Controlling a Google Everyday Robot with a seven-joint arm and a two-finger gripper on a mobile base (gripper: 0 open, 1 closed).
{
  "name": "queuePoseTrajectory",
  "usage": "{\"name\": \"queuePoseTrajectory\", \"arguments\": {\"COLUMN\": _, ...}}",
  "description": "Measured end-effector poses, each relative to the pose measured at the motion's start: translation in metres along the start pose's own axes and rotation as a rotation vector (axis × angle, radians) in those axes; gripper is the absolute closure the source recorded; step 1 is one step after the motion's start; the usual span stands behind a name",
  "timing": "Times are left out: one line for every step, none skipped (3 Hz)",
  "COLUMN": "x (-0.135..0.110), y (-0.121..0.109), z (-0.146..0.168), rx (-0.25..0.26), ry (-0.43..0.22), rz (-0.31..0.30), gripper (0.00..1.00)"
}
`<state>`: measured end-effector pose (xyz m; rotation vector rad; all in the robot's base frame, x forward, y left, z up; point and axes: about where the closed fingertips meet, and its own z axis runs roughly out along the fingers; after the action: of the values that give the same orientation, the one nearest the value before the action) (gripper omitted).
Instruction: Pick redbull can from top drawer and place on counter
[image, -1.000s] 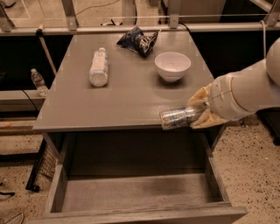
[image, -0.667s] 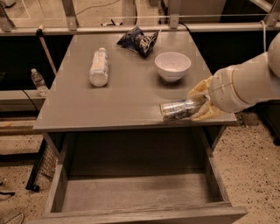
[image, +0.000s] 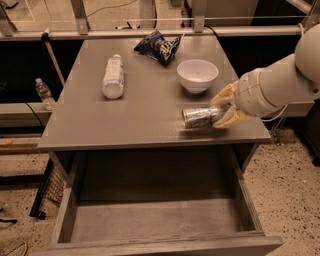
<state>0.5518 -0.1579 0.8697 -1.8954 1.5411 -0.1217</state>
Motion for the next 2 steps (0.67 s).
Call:
{"name": "queuePoseTrajectory", "arguments": {"x": 0.0011, "y": -0.0127, "z": 0.0146, "rx": -0.014, "ry": -0.04, "rz": -0.006, "gripper": 1.0}}
{"name": "queuePoseTrajectory", "arguments": {"x": -0.0001, "y": -0.0141, "z": 0.0157, "rx": -0.014, "ry": -0.043, "rz": -0.008, "gripper": 0.83}}
